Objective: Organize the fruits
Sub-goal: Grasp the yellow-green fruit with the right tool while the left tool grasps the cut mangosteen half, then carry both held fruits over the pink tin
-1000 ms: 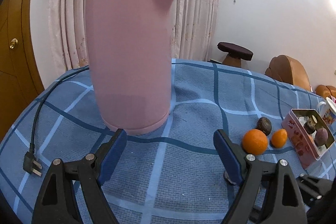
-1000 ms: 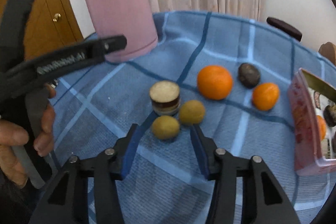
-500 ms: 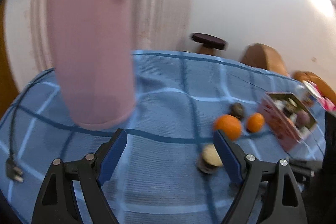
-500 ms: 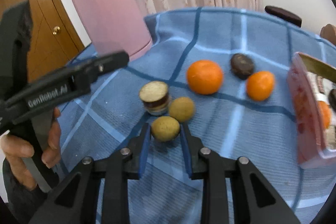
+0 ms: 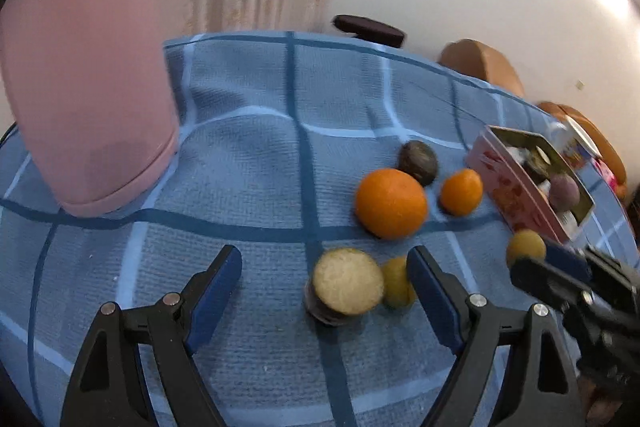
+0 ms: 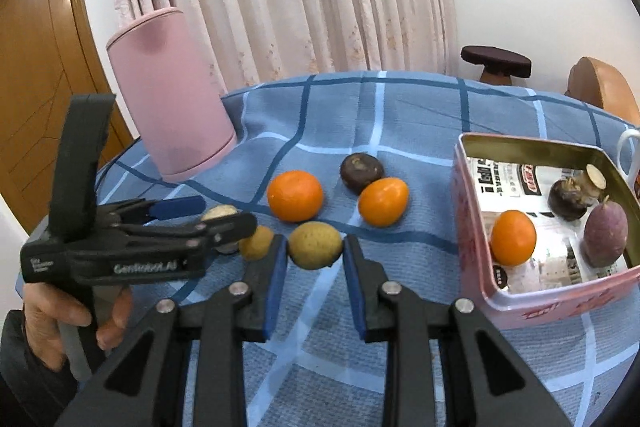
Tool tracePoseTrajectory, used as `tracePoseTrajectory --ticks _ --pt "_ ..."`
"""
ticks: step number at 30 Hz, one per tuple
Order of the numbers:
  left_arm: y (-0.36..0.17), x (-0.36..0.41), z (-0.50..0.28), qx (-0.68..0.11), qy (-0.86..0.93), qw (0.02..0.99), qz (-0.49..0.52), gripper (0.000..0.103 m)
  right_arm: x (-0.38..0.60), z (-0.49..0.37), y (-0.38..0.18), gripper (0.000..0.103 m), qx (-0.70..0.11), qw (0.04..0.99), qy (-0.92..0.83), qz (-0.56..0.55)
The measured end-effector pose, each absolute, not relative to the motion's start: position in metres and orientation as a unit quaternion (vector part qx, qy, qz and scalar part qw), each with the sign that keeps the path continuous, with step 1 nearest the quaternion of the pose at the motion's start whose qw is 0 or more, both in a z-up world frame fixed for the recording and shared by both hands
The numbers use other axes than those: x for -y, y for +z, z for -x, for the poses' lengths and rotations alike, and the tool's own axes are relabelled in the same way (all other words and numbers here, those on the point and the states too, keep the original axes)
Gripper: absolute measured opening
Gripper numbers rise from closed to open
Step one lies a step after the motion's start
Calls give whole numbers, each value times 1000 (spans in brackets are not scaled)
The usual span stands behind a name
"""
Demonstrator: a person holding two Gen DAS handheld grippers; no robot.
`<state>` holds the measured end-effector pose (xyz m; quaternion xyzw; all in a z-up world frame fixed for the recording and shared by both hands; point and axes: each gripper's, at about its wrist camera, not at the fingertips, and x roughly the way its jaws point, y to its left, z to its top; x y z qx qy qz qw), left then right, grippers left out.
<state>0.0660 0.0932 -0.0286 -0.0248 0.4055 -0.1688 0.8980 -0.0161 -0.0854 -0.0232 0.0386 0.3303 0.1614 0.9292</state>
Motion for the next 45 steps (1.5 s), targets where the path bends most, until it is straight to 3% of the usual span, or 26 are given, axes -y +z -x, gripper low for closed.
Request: tracePoseTrajectory --ticks 9,13,19,24,25,29,30,35,45 --pt "-26 -118 -60 -410 -144 899 61 86 84 13 -26 31 -331 929 159 -43" --pt "-18 -114 -53 -375 -100 922 11 87 83 12 -28 31 -337 927 160 -43" --pt "-32 -78 -60 -407 -82 905 -90 87 85 11 -27 31 -338 926 159 -49" --pt "-37 -96 -71 -431 -99 896 -24 85 88 10 -27 31 -339 926 157 -54" --pt "-38 -95 -73 -432 -104 896 -19 84 88 9 -27 31 -338 926 157 -54" --pt "-34 -85 -64 -421 -150 894 -20 40 91 11 -26 31 -330 930 153 -54" --pt "-34 -80 -62 -419 -153 894 -32 37 91 12 -24 31 -324 932 152 -52" --pt "-25 -91 -58 -395 -151 906 1 37 96 19 -15 31 -294 942 152 -50" --pt "9 -110 -26 -254 -113 958 70 36 127 24 10 31 -219 971 94 -20"
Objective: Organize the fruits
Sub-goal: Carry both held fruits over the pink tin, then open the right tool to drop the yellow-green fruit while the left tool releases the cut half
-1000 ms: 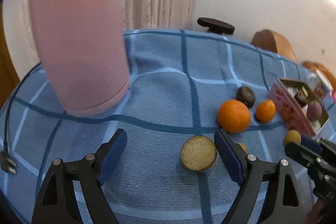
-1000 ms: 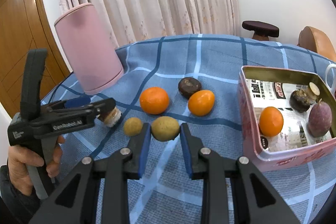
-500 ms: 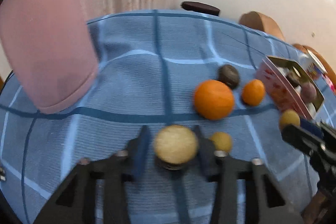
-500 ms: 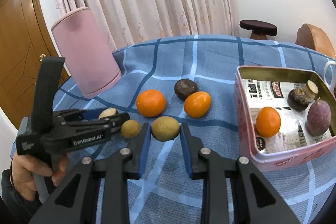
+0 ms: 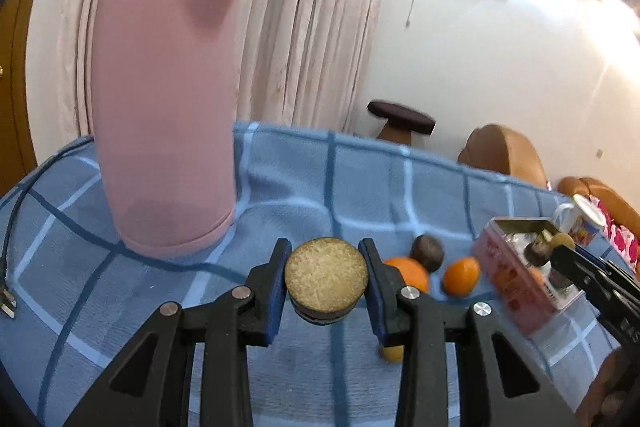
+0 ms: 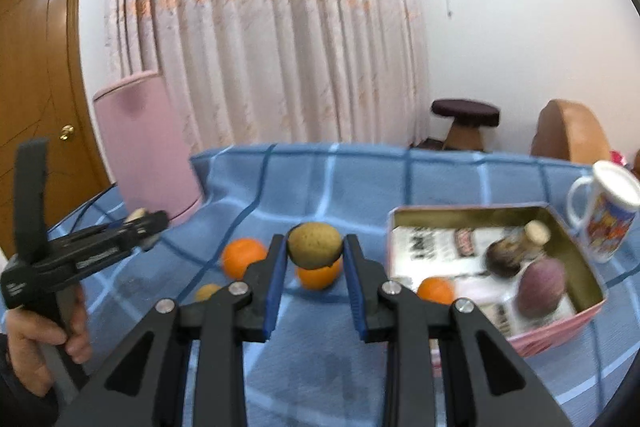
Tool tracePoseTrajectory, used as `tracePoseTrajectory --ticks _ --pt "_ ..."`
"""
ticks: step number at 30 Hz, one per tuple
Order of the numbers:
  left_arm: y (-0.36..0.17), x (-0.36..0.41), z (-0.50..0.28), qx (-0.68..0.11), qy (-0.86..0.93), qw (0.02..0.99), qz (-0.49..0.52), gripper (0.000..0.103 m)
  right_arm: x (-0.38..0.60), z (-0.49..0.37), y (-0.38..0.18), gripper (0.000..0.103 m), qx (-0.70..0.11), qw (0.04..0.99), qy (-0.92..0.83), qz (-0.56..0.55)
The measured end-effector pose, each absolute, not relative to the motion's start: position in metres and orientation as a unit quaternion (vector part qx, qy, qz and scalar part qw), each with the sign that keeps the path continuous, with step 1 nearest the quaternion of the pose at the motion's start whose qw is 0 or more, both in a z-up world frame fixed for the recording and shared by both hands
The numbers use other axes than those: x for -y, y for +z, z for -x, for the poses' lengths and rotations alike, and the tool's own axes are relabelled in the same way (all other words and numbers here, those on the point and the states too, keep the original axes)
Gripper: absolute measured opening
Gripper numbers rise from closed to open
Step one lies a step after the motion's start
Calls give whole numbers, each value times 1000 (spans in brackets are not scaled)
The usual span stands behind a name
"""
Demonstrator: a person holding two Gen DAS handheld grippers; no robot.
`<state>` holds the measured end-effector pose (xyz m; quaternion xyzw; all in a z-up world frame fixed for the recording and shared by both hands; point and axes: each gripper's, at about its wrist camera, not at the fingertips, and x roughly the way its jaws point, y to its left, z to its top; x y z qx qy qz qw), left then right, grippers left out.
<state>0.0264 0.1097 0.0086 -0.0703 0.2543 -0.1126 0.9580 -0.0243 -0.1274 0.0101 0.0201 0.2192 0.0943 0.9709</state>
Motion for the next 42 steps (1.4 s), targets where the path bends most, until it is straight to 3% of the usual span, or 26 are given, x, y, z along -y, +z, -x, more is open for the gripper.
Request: tracePoseTrajectory --ticks 26,42 --pt "25 60 -28 -236 -222 946 30 36 296 13 12 31 -215 974 -60 -40" --pt "5 128 -40 -296 -237 925 -10 37 302 -9 -9 31 -279 959 -34 -38"
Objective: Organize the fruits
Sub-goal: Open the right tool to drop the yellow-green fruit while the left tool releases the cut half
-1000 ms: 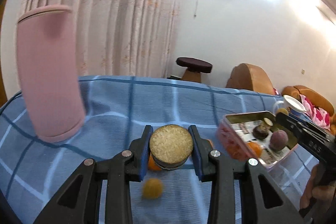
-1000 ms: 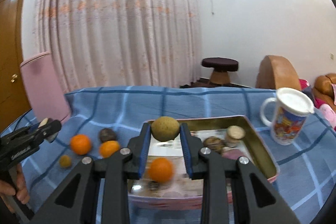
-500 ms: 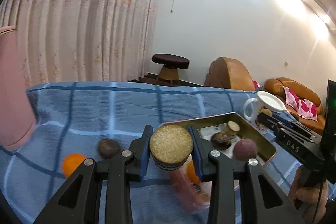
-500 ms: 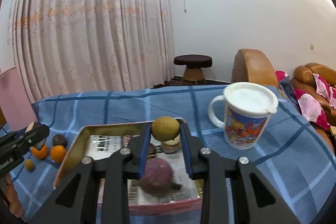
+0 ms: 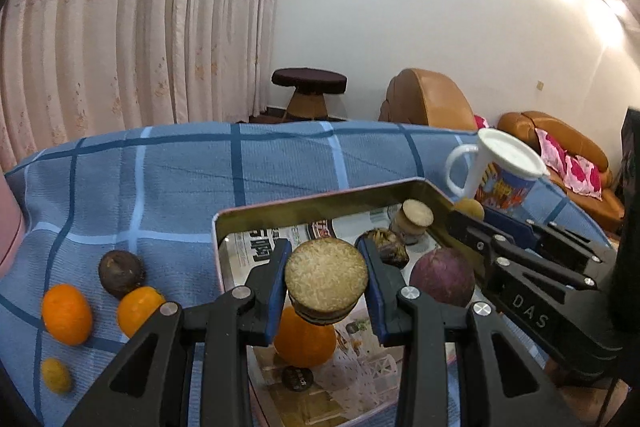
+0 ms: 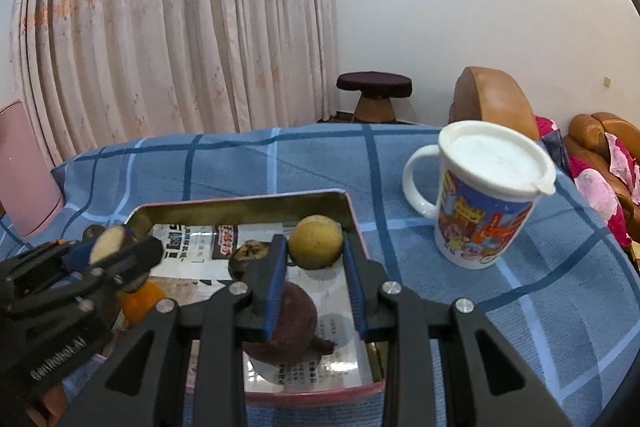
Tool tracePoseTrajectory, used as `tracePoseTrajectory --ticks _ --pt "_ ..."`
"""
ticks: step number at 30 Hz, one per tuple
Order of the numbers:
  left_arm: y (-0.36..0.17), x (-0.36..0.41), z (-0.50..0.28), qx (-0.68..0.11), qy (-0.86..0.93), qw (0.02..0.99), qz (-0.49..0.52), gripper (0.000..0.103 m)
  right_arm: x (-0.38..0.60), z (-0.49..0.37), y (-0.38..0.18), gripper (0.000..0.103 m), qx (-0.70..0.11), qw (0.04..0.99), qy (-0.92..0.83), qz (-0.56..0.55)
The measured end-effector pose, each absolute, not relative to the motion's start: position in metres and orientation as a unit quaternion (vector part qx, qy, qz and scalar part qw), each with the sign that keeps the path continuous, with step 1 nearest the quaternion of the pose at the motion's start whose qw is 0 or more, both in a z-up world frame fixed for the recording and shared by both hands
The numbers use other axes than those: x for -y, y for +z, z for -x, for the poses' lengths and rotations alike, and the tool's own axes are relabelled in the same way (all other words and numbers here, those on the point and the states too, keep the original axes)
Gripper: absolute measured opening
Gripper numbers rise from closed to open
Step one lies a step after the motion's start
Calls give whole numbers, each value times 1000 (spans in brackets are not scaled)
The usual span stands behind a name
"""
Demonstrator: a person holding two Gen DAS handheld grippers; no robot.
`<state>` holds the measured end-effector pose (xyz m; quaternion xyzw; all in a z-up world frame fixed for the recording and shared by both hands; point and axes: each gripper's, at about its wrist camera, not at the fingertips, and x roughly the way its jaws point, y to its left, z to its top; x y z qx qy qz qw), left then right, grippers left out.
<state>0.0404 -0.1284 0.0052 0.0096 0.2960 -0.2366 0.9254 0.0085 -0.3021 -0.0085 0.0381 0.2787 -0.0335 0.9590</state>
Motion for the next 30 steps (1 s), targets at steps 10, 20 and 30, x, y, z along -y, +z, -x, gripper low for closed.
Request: tracePoseTrajectory --ticks 10,20,30 --pt "4 128 -43 -307 -231 923 -13 37 299 -12 -11 33 -289 956 -8 -51" --pt "1 128 -44 -318 -205 926 -13 72 305 -3 -4 75 -252 964 -12 -87" --pt "14 127 -18 -250 -204 946 -36 81 309 11 8 90 -197 975 -33 -97"
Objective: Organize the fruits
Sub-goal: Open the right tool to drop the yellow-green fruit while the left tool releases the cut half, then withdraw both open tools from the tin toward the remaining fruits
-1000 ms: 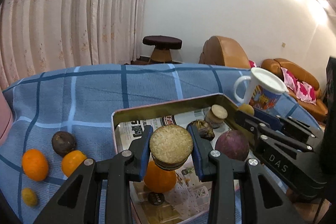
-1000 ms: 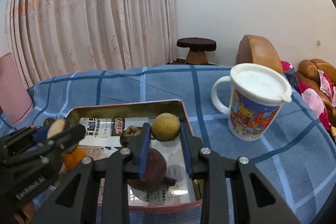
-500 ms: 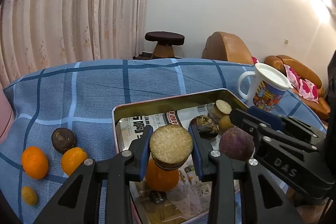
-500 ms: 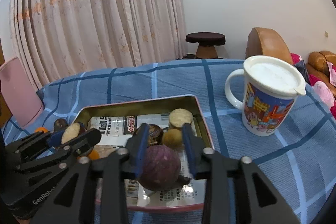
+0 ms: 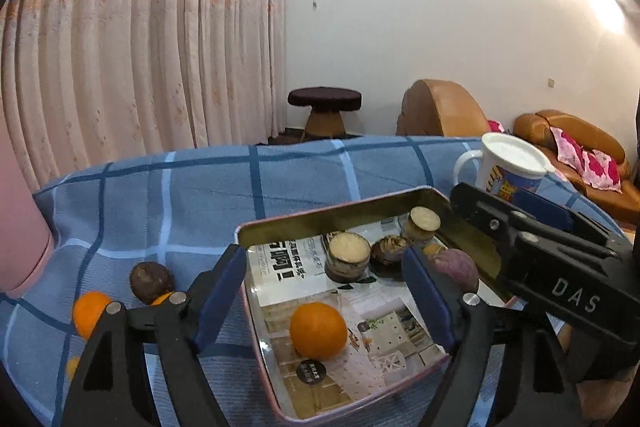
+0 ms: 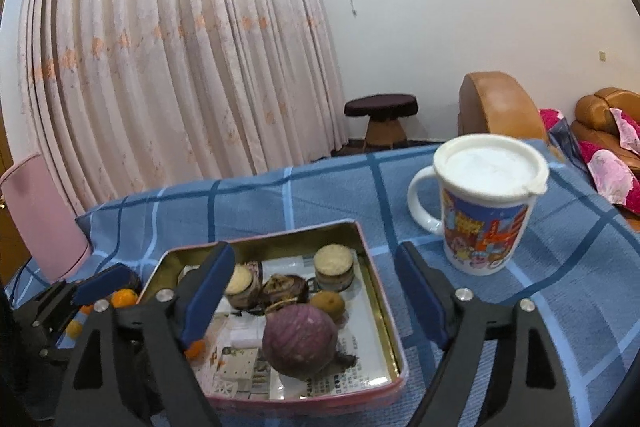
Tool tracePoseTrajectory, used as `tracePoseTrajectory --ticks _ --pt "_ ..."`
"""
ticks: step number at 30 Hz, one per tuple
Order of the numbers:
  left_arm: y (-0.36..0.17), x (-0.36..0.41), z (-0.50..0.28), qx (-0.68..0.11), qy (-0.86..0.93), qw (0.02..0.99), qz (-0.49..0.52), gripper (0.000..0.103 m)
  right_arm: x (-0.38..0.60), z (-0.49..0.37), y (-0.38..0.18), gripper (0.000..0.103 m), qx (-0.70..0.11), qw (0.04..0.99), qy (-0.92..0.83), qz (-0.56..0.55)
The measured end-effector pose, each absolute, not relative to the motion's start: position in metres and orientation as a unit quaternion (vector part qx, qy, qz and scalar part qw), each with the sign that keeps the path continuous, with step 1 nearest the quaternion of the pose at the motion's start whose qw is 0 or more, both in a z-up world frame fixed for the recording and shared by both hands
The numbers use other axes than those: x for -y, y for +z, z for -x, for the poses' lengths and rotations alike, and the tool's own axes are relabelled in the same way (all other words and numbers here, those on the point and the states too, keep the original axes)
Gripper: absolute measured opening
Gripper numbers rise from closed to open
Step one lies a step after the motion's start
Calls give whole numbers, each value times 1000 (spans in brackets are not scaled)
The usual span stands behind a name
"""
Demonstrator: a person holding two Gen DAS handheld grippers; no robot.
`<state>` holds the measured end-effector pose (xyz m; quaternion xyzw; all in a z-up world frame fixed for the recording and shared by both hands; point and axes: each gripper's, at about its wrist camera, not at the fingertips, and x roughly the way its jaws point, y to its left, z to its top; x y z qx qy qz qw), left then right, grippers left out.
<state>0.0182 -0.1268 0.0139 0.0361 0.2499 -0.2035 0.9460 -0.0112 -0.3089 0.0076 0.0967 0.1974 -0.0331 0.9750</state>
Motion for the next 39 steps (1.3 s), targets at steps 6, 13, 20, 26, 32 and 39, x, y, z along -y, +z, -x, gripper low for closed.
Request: tracePoseTrajectory --ticks 6,13,20,26,32,39 --pt "14 118 -20 -239 -170 955 -46 81 311 19 9 95 -168 979 -62 -94" --pt "12 100 -18 -226 -135 963 -57 82 308 29 11 99 -150 981 -81 -89" --pt "11 83 -18 -225 -121 966 -45 82 303 37 12 99 -141 980 -99 -95" --pt "10 69 -14 -228 -119 966 -43 82 293 44 13 99 -138 981 -99 -95" --pt "9 53 -14 -237 -115 964 -30 82 280 49 12 99 -142 981 -97 -92" --pt "8 40 -10 -239 -113 964 -29 82 268 56 12 99 -142 980 -97 -97"
